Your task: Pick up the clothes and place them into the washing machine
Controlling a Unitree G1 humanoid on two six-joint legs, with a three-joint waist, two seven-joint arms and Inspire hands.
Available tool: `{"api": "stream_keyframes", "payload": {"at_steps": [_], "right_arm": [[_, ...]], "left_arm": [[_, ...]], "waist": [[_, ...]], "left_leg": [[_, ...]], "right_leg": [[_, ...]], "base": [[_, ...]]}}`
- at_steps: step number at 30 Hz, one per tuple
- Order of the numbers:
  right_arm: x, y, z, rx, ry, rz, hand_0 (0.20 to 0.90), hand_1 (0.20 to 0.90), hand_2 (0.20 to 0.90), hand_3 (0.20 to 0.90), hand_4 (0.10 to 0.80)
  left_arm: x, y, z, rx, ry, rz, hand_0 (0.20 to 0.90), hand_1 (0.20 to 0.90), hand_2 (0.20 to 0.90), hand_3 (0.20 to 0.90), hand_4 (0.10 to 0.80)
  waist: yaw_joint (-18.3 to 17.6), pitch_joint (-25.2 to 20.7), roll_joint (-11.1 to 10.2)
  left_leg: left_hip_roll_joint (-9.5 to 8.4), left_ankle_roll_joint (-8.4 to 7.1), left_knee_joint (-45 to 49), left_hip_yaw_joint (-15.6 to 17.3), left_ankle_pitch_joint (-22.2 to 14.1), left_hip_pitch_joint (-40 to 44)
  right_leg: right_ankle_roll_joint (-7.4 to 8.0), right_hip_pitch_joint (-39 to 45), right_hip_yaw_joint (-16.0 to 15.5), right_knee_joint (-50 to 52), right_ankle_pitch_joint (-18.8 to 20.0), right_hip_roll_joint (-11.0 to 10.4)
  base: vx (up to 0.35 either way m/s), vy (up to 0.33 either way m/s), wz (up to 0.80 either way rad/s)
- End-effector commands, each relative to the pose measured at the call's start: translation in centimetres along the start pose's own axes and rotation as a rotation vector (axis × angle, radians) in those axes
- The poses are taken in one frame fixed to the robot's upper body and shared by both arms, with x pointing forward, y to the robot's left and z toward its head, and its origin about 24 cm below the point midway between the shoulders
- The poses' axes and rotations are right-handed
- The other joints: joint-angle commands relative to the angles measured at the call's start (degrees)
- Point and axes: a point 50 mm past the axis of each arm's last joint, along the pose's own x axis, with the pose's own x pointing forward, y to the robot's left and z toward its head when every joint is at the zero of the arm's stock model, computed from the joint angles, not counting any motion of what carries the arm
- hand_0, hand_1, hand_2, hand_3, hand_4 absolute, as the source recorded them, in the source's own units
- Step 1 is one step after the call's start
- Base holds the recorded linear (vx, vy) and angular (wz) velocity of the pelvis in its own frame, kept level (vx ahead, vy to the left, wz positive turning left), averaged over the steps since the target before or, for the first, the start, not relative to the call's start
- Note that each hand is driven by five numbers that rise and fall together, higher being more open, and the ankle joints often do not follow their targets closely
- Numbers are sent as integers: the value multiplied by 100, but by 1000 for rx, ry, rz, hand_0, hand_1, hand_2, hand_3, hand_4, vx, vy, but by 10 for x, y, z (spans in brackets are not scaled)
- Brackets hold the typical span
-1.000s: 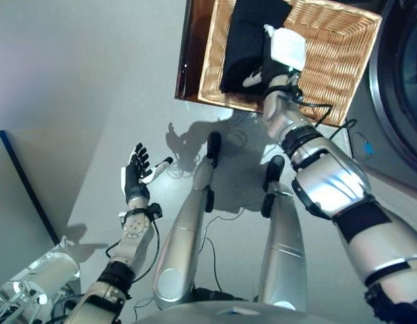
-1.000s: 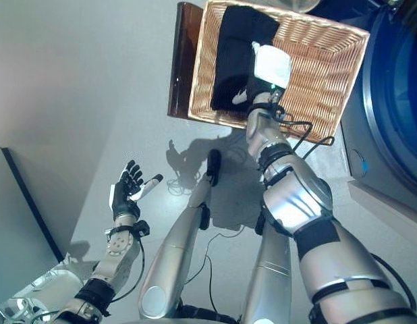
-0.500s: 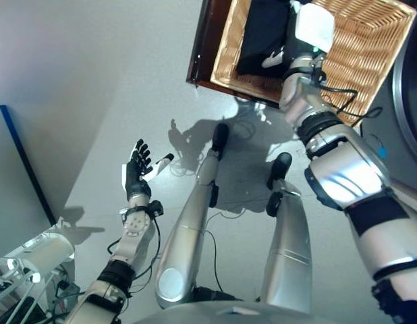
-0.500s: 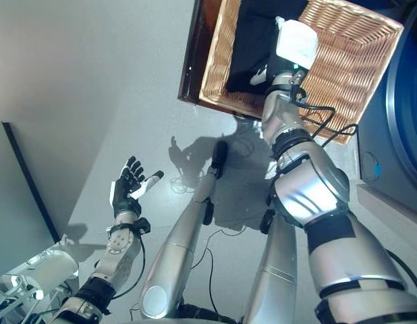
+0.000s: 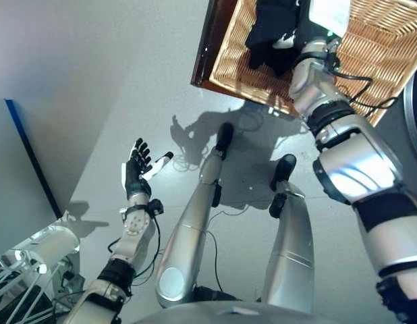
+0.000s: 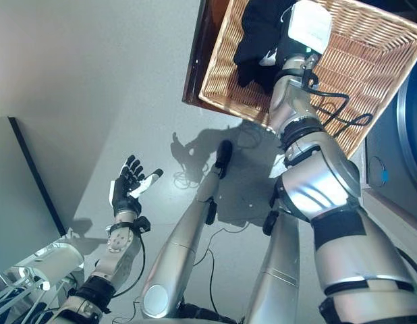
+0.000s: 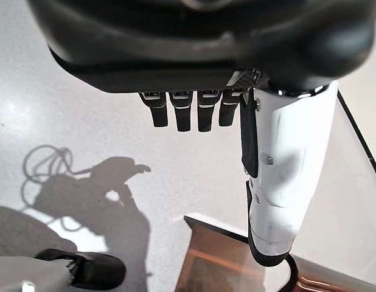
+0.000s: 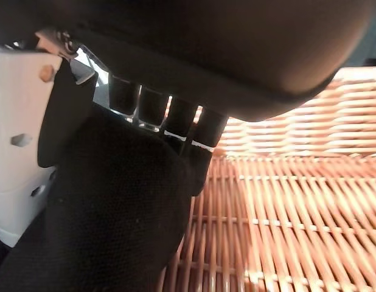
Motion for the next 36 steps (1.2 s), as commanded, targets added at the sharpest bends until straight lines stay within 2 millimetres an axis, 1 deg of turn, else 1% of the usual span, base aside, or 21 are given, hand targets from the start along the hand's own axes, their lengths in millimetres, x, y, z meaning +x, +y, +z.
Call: {"api": "stream_keyframes", "payload": {"at_steps": [1, 7, 10, 11, 12, 13, 14, 17, 19, 21, 24, 25, 26, 27, 28, 29, 31, 32, 35, 36], "right_arm": [[5, -13, 14, -2, -84, -59, 200, 200, 200, 200, 300], [3, -11, 11, -3, -96, -71, 200, 200, 200, 200, 300], [2, -11, 9, 35, -91, -83, 200, 200, 200, 200, 300], [1, -9, 11, 76, -92, -85, 200, 200, 200, 200, 300], [1, -9, 11, 76, -91, -85, 200, 200, 200, 200, 300], [-2, -6, 12, 110, -96, -80, 200, 200, 200, 200, 300], [-2, -6, 12, 110, -96, -80, 200, 200, 200, 200, 300], [-8, 0, 15, 241, -91, -76, 200, 200, 200, 200, 300], [-12, 1, 22, 341, -105, -80, 200, 200, 200, 200, 300], [-19, 6, 24, 422, -111, -74, 200, 200, 200, 200, 300], [-27, 7, 26, 508, -138, -79, 200, 200, 200, 200, 300], [-30, 9, 26, 538, -132, -78, 200, 200, 200, 200, 300], [-29, 9, 26, 538, -133, -79, 200, 200, 200, 200, 300], [-34, 10, 22, 600, -123, -84, 200, 200, 200, 200, 300], [-34, 10, 22, 600, -124, -85, 200, 200, 200, 200, 300], [-37, 12, 13, 656, -93, -85, 200, 200, 200, 200, 300], [-38, 11, 11, 683, -90, -89, 200, 200, 200, 200, 300], [-43, 13, 5, 745, -71, -93, 200, 200, 200, 200, 300], [-51, 15, 0, 814, -71, -84, 200, 200, 200, 200, 300], [-51, 15, 0, 813, -72, -85, 200, 200, 200, 200, 300]], "left_arm": [[2, 13, 17, -17, -108, 34, 900, 900, 900, 900, 800], [0, 15, 11, 1, -82, 33, 900, 900, 900, 900, 800], [-1, 17, 5, 16, -60, 43, 900, 900, 900, 900, 800], [-1, 19, 2, 22, -49, 54, 900, 900, 900, 900, 800], [-1, 19, 2, 22, -48, 54, 900, 900, 900, 900, 800], [-2, 22, -4, 35, -19, 67, 900, 900, 900, 900, 800], [-2, 22, -4, 35, -18, 67, 900, 900, 900, 900, 800], [-4, 29, -16, 65, 31, 101, 900, 900, 900, 900, 800], [-5, 33, -20, 72, 52, 120, 900, 900, 900, 900, 800], [-8, 37, -27, 87, 83, 136, 900, 900, 900, 900, 800], [-12, 43, -37, 111, 127, 158, 900, 900, 900, 900, 800], [-15, 44, -41, 115, 145, 163, 900, 900, 900, 900, 800], [-14, 43, -40, 114, 144, 163, 900, 900, 900, 900, 800], [-19, 44, -46, 118, 166, 164, 900, 900, 900, 900, 800], [-18, 44, -45, 118, 165, 163, 900, 900, 900, 900, 800], [-22, 45, -50, 123, 186, 163, 900, 900, 900, 900, 800], [-23, 45, -52, 124, 197, 161, 900, 900, 900, 900, 800], [-26, 46, -58, 130, 223, 160, 900, 900, 900, 900, 800], [-31, 45, -64, 135, 252, 149, 900, 900, 900, 900, 800], [-31, 45, -64, 135, 251, 148, 900, 900, 900, 900, 800]], "waist": [[44, -23, 266], [-56, -23, 210], [-128, -23, 168], [-177, -23, 135], [-176, -23, 134], [-235, -23, 94], [-235, -23, 94], [-355, -23, 18], [-420, -23, -27], [-489, -23, -41], [-593, -23, -52], [-621, -23, -47], [-606, -23, -42], [-687, -23, -13], [-673, -23, -7], [-733, -23, 48], [-746, -23, 74], [-821, -23, 113], [-922, -23, 185], [-907, -23, 192]], "left_leg": [[-182, -151, 27, 393, -150, -403], [-136, -162, -15, 472, -161, -180], [-112, -153, 16, 529, -201, -40], [-94, -145, 49, 558, -236, 58], [-93, -145, 48, 559, -237, 61], [-76, -141, 65, 592, -267, 180], [-76, -141, 63, 592, -267, 184], [-37, -128, 37, 676, -317, 499], [-19, -116, 21, 708, -333, 606], [0, -105, 20, 763, -358, 719], [22, -89, 6, 823, -379, 854], [29, -86, -14, 843, -384, 914], [44, -86, -23, 846, -364, 901], [45, -85, -49, 885, -393, 1027], [60, -85, -58, 888, -373, 1015], [43, -83, -96, 920, -396, 1151], [64, -82, -115, 941, -375, 1177], [46, -79, -134, 971, -399, 1288], [45, -78, -155, 1032, -414, 1447], [60, -79, -163, 1035, -395, 1436]], "right_leg": [[84, 292, 200, -920, 477, -200], [97, 485, 245, -1000, 503, -170], [96, 613, 276, -1012, 499, -154], [88, 702, 297, -1019, 495, -127], [88, 705, 298, -1021, 495, -126], [84, 838, 330, -1066, 502, -109], [84, 843, 330, -1070, 503, -109], [98, 1143, 348, -1151, 508, -88], [101, 1239, 396, -1180, 509, -66], [106, 1335, 436, -1198, 506, -55], [99, 1442, 473, -1238, 511, -34], [106, 1486, 483, -1266, 517, -31], [104, 1474, 486, -1286, 549, -16], [105, 1582, 504, -1319, 502, -29], [103, 1572, 508, -1340, 535, -14], [111, 1672, 524, -1351, 498, -29], [108, 1697, 536, -1381, 529, -11], [108, 1794, 565, -1389, 489, -25], [116, 1929, 614, -1423, 491, -22], [113, 1919, 618, -1443, 523, -6]], "base": [[0, 0, 0], [9, -7, -3], [28, -12, -8], [17, -6, -9], [42, -19, -11], [25, -13, -8], [55, -21, -13], [52, -13, -14], [44, -12, -16], [37, -6, -17], [32, -16, -21], [11, -9, -21], [31, -14, -23], [10, -13, -14], [53, -17, -6], [34, -9, -4], [36, -10, -12], [44, 0, -16], [39, -4, -16], [40, 16, -14]]}}
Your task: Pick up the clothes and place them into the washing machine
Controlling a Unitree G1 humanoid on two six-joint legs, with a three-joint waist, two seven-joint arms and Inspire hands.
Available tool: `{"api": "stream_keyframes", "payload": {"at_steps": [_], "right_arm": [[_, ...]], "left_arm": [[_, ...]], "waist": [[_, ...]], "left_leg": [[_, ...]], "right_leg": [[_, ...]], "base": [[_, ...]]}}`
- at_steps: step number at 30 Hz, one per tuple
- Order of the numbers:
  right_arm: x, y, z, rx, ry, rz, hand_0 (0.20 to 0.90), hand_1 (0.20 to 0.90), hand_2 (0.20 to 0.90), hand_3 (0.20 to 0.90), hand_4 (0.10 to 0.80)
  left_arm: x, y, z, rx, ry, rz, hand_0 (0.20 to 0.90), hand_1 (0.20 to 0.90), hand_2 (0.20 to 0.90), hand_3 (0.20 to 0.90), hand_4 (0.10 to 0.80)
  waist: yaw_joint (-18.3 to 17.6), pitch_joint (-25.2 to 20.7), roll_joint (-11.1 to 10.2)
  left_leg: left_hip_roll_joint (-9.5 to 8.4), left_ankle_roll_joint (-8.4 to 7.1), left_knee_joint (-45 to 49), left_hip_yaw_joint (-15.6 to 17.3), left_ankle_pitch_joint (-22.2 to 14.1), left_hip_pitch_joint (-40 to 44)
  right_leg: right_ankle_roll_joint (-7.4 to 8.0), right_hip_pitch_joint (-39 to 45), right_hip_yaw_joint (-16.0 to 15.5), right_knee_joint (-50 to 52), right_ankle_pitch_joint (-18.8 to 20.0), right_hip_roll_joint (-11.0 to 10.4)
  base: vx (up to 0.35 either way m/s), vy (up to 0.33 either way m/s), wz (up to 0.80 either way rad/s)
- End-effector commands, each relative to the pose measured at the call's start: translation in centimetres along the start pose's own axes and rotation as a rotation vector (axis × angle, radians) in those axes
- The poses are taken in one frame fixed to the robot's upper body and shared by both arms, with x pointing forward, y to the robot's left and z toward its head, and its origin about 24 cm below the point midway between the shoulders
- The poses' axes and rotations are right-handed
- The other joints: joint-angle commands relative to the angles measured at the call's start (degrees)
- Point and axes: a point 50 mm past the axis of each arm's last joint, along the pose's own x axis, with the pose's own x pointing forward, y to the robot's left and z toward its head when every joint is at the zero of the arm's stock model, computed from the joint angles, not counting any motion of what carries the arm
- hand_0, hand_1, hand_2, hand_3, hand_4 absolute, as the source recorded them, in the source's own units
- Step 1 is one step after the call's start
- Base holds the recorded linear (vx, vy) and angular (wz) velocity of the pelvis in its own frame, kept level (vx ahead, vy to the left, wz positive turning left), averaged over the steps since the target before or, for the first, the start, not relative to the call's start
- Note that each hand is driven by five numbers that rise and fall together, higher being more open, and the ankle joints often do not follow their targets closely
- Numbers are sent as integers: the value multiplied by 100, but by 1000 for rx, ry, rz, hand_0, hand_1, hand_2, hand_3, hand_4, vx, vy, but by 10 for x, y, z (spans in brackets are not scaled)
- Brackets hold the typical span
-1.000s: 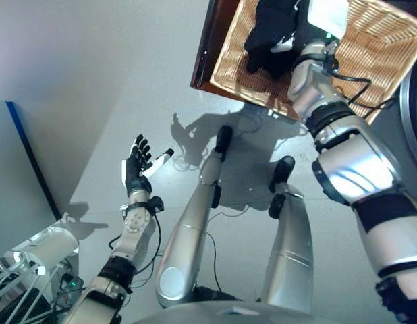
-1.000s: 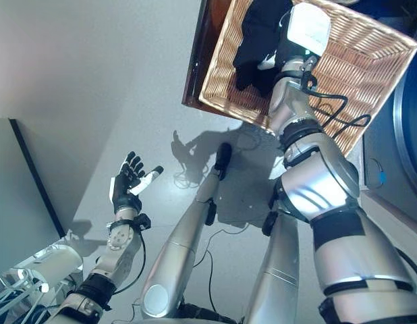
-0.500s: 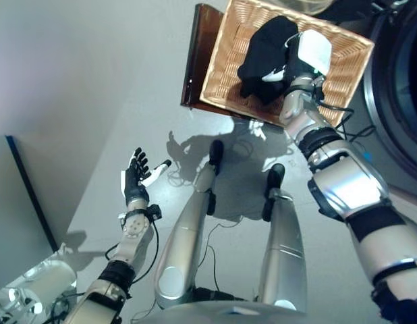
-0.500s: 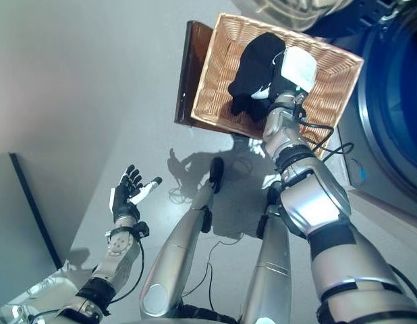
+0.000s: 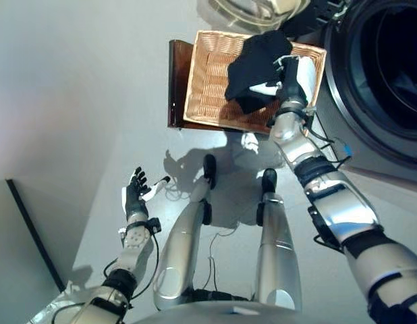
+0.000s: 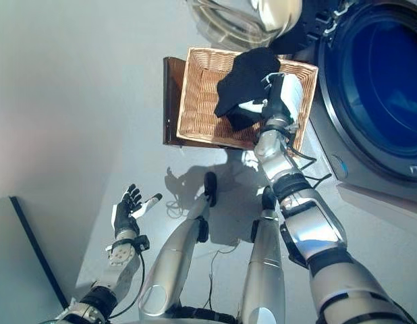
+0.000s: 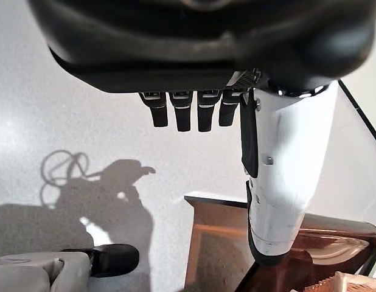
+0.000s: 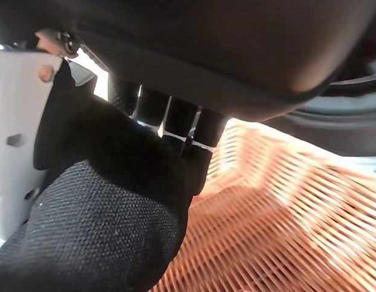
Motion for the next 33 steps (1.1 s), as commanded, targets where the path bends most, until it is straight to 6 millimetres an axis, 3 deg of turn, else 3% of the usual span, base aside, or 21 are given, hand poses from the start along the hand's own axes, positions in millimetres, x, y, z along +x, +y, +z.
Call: {"api": "stream_keyframes", "payload": {"at_steps": [1, 7, 9, 18, 25, 33], "right_arm": [[7, -24, 66, 258, -296, -89, 200, 200, 200, 200, 300], [-6, -23, 57, 555, -240, -56, 200, 200, 200, 200, 300], [-11, -25, 50, 822, -176, -73, 200, 200, 200, 200, 300], [-4, -46, 39, 1288, -109, -177, 200, 200, 200, 200, 300], [8, -73, 42, 1397, -157, -275, 200, 200, 200, 200, 300], [21, -101, 52, 1360, -225, -340, 200, 200, 200, 200, 300]], "left_arm": [[-5, 13, -13, 28, 27, 36, 900, 900, 900, 900, 800], [-11, 12, -29, 46, 103, 30, 900, 900, 900, 900, 800], [-15, 9, -35, 38, 131, 14, 900, 900, 900, 900, 800], [-27, -2, -50, 8, 201, -50, 900, 900, 900, 900, 800], [-35, -9, -59, -6, 238, -85, 900, 900, 900, 900, 800], [-36, -12, -61, -17, 243, -94, 900, 900, 900, 900, 800]], "waist": [[-72, -45, 270], [-237, -116, 409], [-322, -155, 516], [-490, -290, 836], [-541, -361, 996], [-578, -382, 1057]], "left_leg": [[6, -461, 124, 132, -126, -169], [9, -454, 89, 230, -153, -24], [5, -451, 70, 293, -166, 28], [-34, -434, 15, 419, -234, 166], [-40, -416, 58, 505, -300, 190], [-19, -410, 51, 563, -319, 183]], "right_leg": [[-163, 459, -157, -564, 151, -109], [-170, 524, -59, -575, 131, -95], [-179, 547, -15, -574, 113, -92], [-198, 576, 139, -570, 59, -86], [-201, 505, 257, -478, 20, -81], [-215, 438, 332, -429, -6, -53]], "base": [[17, 12, -10], [39, 10, -16], [25, 17, -13], [25, 13, -11], [9, 2, -2], [17, -5, -9]]}}
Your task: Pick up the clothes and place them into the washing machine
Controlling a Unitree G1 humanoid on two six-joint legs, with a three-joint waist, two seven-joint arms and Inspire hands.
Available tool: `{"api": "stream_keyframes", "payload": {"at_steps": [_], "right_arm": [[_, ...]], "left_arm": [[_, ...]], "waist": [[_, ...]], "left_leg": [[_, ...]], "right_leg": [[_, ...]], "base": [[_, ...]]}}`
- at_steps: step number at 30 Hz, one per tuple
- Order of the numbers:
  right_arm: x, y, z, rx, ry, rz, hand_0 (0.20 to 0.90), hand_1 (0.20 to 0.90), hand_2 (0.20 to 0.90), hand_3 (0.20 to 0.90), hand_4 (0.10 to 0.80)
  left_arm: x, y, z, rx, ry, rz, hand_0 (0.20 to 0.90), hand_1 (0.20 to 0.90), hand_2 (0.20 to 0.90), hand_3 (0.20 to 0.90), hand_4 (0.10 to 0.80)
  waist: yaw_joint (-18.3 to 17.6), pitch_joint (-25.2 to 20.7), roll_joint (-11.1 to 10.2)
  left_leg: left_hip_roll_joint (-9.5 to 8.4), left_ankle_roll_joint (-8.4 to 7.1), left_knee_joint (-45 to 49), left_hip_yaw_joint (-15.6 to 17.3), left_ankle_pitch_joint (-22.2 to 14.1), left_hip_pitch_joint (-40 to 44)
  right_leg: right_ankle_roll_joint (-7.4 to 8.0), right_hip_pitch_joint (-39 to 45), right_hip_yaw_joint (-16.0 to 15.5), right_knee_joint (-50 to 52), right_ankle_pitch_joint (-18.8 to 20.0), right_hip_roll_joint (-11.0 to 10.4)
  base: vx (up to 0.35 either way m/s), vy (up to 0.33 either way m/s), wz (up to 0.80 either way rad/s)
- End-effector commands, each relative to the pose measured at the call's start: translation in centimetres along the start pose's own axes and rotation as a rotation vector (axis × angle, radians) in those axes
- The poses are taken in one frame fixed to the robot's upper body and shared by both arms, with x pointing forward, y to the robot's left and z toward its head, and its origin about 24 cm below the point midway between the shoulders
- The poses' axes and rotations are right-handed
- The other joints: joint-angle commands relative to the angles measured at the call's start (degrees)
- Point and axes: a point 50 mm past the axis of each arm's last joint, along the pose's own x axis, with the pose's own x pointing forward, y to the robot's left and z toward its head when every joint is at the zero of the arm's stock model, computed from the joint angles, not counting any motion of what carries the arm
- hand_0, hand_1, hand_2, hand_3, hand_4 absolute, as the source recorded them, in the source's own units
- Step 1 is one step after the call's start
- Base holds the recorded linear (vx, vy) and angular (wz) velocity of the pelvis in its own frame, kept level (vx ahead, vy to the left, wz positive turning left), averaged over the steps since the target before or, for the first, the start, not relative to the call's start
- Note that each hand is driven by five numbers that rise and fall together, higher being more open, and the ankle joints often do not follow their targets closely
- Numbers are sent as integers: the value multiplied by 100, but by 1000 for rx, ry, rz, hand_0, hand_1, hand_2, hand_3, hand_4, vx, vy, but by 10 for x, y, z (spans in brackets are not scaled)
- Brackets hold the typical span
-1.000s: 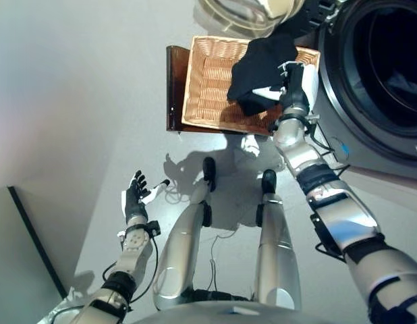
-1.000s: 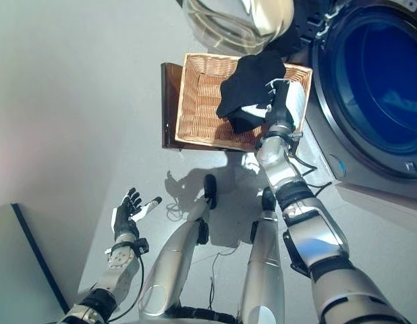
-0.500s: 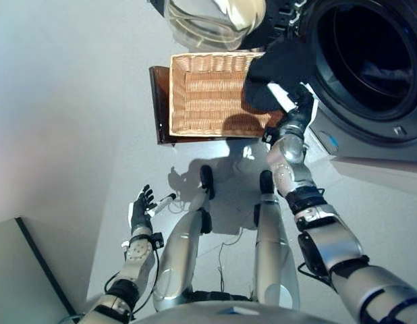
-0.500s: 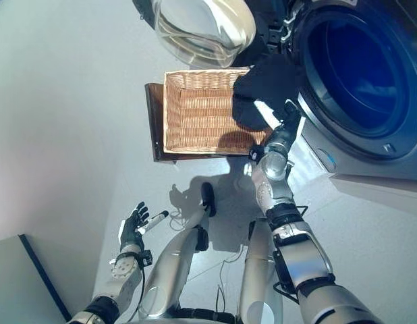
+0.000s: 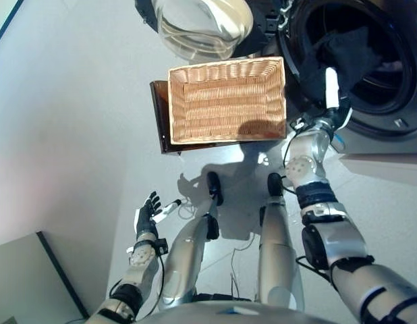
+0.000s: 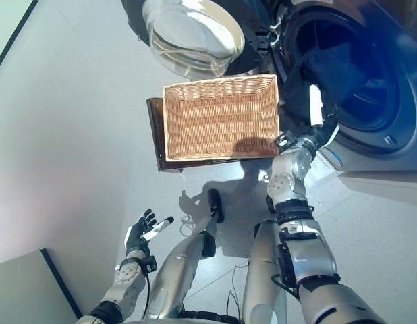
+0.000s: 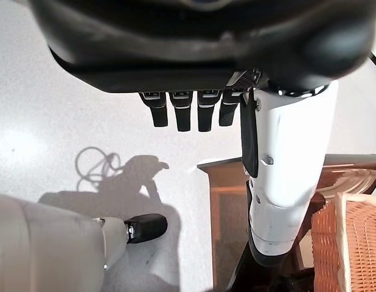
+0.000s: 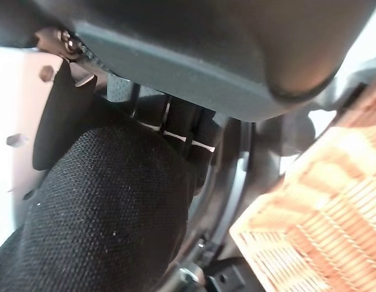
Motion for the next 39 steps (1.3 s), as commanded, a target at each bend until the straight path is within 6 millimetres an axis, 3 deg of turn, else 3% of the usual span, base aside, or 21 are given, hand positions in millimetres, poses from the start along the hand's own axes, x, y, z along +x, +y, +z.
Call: {"api": "stream_keyframes", "payload": {"at_steps": [1, 12, 24, 39], "right_arm": [[11, 72, 78, 106, -307, 241, 200, 200, 200, 200, 300], [34, 98, 136, 31, -430, 213, 200, 200, 200, 200, 300], [50, 122, 187, -22, -444, 155, 200, 200, 200, 200, 300], [62, 115, 228, -266, -464, 29, 200, 200, 200, 200, 300]], "left_arm": [[-9, -4, -14, -14, 27, -2, 900, 900, 900, 900, 800], [-6, -5, 1, -48, -41, -33, 900, 900, 900, 900, 800], [-4, -11, 21, -67, -120, -100, 900, 900, 900, 900, 800], [-5, -21, 49, -74, -234, -176, 900, 900, 900, 900, 800]], "waist": [[-141, -140, 694], [-60, -143, 724], [57, -3, 745], [256, 205, 844]], "left_leg": [[14, -433, 483, -113, -301, -441], [4, -466, 454, -91, -275, -516], [30, -498, 509, -84, -235, -709], [73, -563, 673, -75, -147, -1363]], "right_leg": [[-248, 425, -194, -498, -31, -93], [-236, 306, -159, -434, -41, -92], [-245, 65, -111, -279, -78, -39], [-280, -715, -63, 114, -129, 20]], "base": [[12, -10, -5], [0, 0, 0], [-1, -10, 1], [-20, -17, 4]]}}
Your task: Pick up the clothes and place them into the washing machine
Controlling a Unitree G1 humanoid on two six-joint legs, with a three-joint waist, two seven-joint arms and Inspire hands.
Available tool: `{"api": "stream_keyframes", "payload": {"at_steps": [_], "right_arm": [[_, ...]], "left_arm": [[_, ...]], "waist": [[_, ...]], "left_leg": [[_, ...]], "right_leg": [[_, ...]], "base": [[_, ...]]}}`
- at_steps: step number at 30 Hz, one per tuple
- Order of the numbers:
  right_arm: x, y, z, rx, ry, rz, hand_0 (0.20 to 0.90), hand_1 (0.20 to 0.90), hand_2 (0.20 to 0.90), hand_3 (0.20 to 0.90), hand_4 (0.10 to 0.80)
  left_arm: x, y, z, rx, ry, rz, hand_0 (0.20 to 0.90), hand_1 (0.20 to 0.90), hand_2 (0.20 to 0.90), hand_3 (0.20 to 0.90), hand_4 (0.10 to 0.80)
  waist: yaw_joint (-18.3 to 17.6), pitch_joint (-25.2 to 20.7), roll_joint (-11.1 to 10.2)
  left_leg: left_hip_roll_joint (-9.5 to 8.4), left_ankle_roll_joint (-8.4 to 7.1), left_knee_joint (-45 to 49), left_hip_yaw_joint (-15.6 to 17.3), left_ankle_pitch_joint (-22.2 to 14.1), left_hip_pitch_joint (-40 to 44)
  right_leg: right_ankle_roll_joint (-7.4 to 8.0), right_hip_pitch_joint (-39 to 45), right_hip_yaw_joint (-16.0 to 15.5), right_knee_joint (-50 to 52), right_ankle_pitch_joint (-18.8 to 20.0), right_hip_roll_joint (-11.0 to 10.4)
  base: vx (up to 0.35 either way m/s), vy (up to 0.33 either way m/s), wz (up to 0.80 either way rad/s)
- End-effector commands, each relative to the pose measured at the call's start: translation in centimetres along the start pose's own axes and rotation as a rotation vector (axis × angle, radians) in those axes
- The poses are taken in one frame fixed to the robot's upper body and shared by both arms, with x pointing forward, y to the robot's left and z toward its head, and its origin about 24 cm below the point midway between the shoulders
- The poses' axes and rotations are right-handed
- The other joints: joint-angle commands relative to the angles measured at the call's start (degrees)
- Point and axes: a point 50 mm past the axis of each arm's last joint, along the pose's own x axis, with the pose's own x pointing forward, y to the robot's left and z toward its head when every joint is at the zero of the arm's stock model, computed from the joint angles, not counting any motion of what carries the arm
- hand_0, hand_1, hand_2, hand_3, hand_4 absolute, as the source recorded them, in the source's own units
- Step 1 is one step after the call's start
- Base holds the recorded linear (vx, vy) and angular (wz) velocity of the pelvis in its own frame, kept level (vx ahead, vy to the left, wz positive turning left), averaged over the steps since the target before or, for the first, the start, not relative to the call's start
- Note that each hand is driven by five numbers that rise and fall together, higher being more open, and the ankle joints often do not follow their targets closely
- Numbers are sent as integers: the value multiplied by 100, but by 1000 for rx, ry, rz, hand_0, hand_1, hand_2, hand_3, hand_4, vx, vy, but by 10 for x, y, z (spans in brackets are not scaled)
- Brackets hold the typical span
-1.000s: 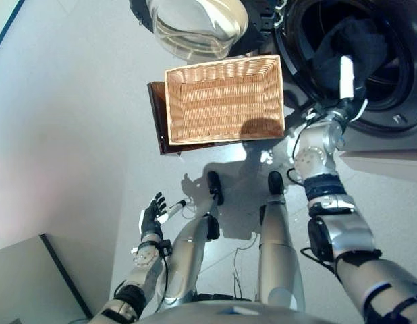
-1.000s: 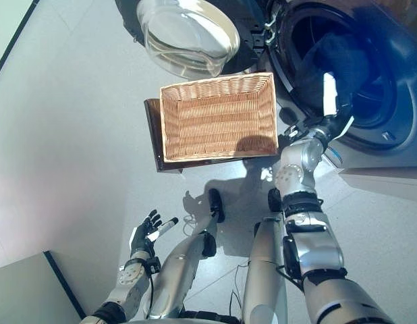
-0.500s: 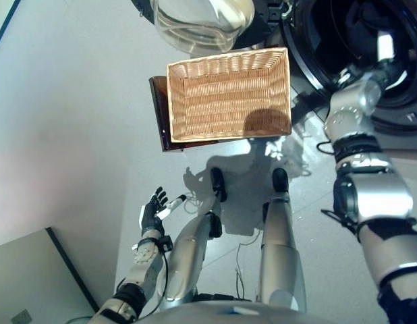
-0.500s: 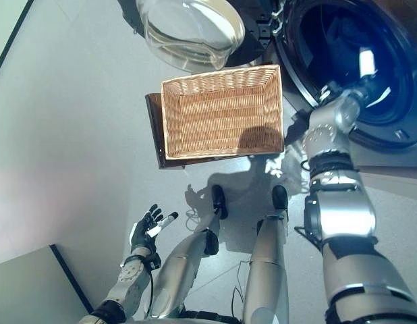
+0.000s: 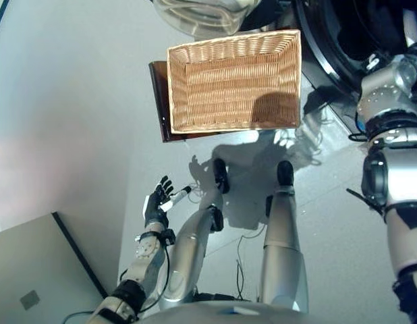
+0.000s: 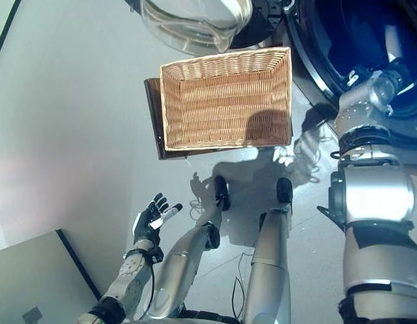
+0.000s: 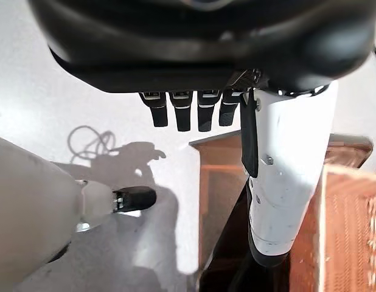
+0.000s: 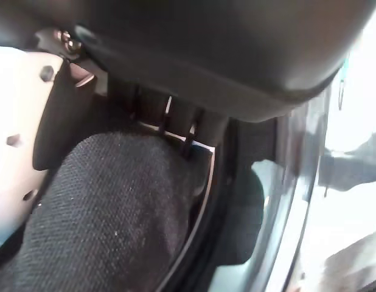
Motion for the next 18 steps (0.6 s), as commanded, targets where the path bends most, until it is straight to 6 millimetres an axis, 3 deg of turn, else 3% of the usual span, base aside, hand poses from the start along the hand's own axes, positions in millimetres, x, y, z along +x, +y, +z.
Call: {"api": "stream_keyframes", "payload": {"at_steps": [1, 5, 18], "right_arm": [[-10, 39, 124, 0, -378, 136, 200, 200, 200, 200, 300], [-10, 37, 138, -135, -428, 85, 200, 200, 200, 200, 300], [-26, 51, 178, -241, -598, 34, 200, 200, 200, 200, 300]], "left_arm": [[1, 4, 21, -5, -115, -7, 900, 900, 900, 900, 800], [1, 4, 28, -12, -142, -7, 900, 900, 900, 900, 800], [-2, 3, 42, -23, -209, -6, 900, 900, 900, 900, 800]], "waist": [[18, 225, 826], [92, 225, 847], [188, 225, 876]], "left_leg": [[265, -564, 658, -75, -248, -672], [270, -570, 699, -73, -235, -853], [286, -584, 716, -18, -199, -1264]], "right_leg": [[-273, 324, -200, -590, 118, 69], [-282, 76, -197, -471, 116, 87], [-291, -413, -142, -320, 116, 121]], "base": [[-15, 0, 4], [-28, -9, 8], [-7, 2, 3]]}}
